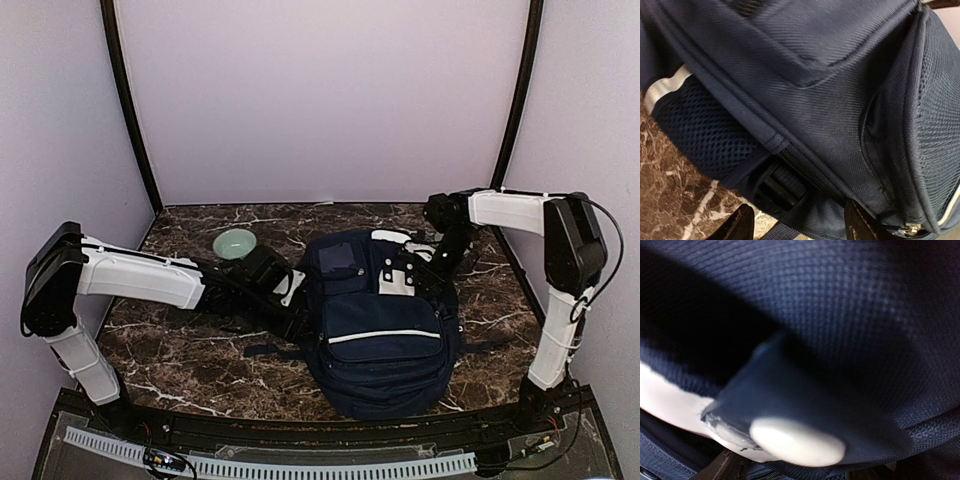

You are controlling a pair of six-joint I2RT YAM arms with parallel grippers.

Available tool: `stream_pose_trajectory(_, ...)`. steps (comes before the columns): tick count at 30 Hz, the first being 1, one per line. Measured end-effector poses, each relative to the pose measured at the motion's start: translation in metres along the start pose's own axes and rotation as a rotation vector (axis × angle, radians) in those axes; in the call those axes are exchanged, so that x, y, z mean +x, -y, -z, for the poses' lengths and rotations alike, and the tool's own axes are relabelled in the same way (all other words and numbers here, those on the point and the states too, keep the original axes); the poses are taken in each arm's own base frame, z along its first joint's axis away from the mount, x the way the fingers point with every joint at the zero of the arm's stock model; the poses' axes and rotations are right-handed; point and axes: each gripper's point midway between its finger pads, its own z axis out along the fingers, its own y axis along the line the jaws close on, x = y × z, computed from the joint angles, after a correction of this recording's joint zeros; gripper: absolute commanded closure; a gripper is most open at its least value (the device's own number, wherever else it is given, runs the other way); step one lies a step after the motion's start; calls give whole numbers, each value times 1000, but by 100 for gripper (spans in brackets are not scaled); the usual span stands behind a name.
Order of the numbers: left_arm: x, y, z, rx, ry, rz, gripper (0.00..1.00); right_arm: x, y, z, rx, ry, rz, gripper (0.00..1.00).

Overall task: Pack the student bag
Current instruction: Adjust the student bag at the center of the board.

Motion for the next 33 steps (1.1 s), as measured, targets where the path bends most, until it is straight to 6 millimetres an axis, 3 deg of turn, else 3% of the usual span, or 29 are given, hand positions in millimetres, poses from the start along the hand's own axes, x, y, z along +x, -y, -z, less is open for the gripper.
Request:
stream_pose_trajectory(6,12,8,-3,22,14,22,37,-48,10,-16,-8,-10,38,42)
stream_pose_trajectory(12,28,45,-21,53,-8,-55,39,-95,21,-18,-16,76,53,43)
stream_pose_trajectory(17,31,59,-25,29,4,-101,40,-108,22,-11,-5,136,58,37)
stream_pose_trajectory(20,32,58,-20,14,16,-109,40,-106,18,5,28,183,69,35)
stream_pose_trajectory(23,33,55,-4,23,55,-117,42,-103,1,39,43,256,102,34)
stream_pose_trajectory(27,28,58,18,67,149,-120,42,-105,-42,87,43,376,206,37)
stream_pose_trajectory(30,21,63,27,98,210,-107,44,-109,-79,97,9,415,300,43)
stream_pose_trajectory(33,14,67,29,119,258,-69,49,-106,-117,82,-74,396,384,53)
